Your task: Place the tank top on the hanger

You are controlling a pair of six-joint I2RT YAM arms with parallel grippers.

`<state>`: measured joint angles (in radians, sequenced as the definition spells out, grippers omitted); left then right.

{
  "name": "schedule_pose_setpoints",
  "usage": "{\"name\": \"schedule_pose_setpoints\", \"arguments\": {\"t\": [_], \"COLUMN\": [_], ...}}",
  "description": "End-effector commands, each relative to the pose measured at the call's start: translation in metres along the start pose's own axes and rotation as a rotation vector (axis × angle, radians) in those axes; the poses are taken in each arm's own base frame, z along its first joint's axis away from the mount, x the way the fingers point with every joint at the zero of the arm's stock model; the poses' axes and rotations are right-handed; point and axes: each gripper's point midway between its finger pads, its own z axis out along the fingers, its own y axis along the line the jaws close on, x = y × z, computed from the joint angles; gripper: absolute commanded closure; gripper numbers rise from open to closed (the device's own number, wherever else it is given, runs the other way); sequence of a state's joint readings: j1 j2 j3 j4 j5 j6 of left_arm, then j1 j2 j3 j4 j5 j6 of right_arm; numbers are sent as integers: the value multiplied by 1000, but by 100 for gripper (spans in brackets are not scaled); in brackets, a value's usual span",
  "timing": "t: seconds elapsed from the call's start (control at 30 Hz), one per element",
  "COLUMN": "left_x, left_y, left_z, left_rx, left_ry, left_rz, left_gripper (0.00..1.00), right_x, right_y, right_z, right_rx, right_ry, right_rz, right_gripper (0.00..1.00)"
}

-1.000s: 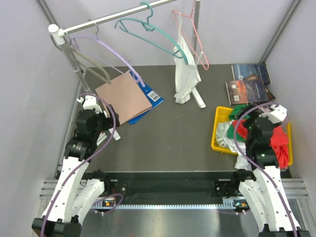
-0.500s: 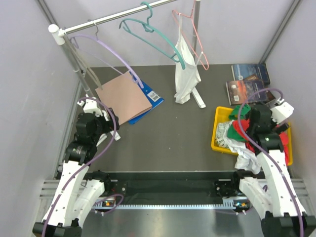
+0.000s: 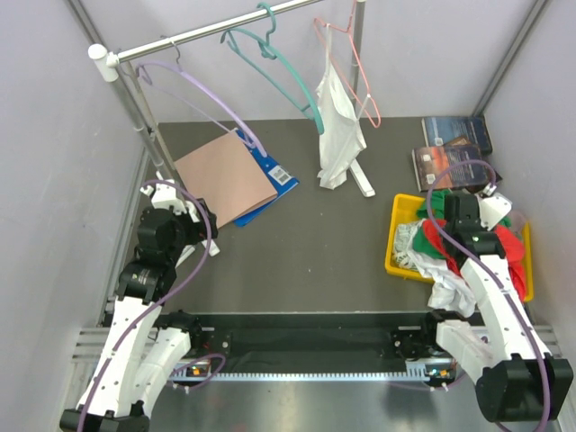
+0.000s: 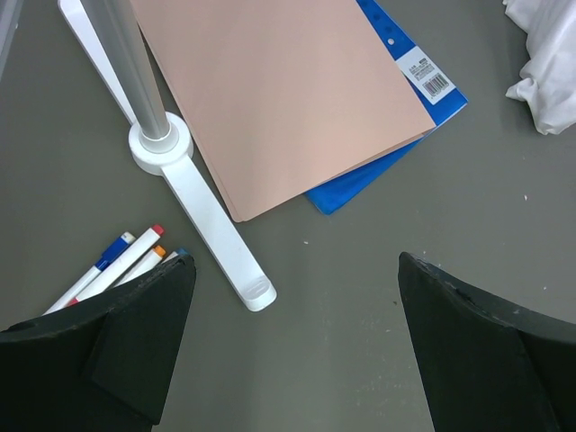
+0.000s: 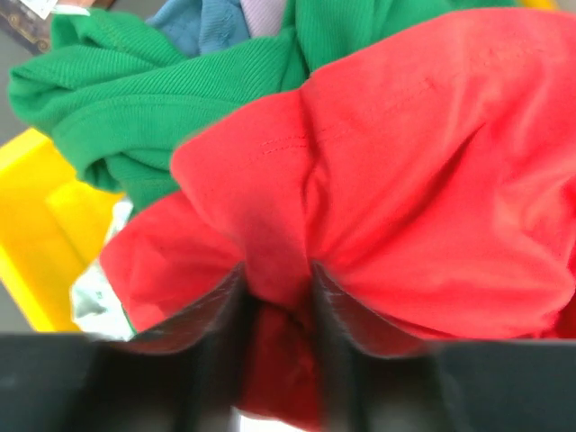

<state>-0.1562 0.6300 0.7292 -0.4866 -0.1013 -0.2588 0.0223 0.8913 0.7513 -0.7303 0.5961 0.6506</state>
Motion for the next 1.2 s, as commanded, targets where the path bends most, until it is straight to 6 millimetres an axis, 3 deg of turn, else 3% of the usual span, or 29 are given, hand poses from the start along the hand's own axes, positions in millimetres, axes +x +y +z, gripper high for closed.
{"name": "schedule_pose_setpoints", "arguments": {"t": [0.0,0.07,0.13,0.23,0.27,0.33,0.37,0.57,0.77,0.87,0.9,0.93,0.97,1.0,1.03,1.07,1.1,1.13,1.17], "left_x": [-10,-9,-10,-9,-9,-9,-8,-8,-10,-12,-12,-13,-12,-13,-12,-12,-11,-11,-11], "left_y": [-4,-4,-4,-4,-4,-5,-5,-7,-9,-9,-10,-10,-9,-10,-10,-11,-12,-11,-11], "left_z": [-1,-1,-1,0,0,0,0,1,1,0,0,-1,-1,-1,-1,0,0,0,0], "left_rx": [24,24,23,22,24,28,28,37,46,50,53,54,52,54,58,61,65,64,64], "left_ry": [-43,-43,-45,-42,-42,-41,-39,-37,-41,-51,-52,-55,-52,-53,-51,-50,-49,-46,-46], "left_rz": [4,4,4,4,4,5,5,5,5,2,4,5,7,7,7,12,12,13,13], "left_gripper": [1,1,1,1,1,1,1,1,1,1,1,1,1,1,1,1,1,1,1], "right_x": [3,-4,-13,-50,-78,-108,-137,-223,-297,-333,-343,-354,-361,-365,-371,-373,-375,-375,-377], "right_y": [7,8,5,-1,-5,-17,-27,-78,-81,-49,-27,-12,17,33,45,59,83,93,102], "right_z": [-2,-6,-14,-38,-53,-76,-97,-185,-269,-310,-309,-335,-328,-332,-361,-364,-352,-370,-374], "right_rx": [-52,-61,-61,-68,-61,-48,-25,33,-176,-400,-454,-586,-641,-700,-825,-881,-912,-1007,-1055], "right_ry": [26,11,-8,-105,-181,-278,-362,-648,-901,-991,-983,-1010,-975,-964,-987,-969,-918,-922,-914], "right_rz": [13,8,5,42,78,109,155,331,471,446,414,377,325,291,253,234,201,172,178], "right_gripper": [91,100,100,100,100,100,100,100,100,100,100,100,100,100,100,100,100,100,100]}}
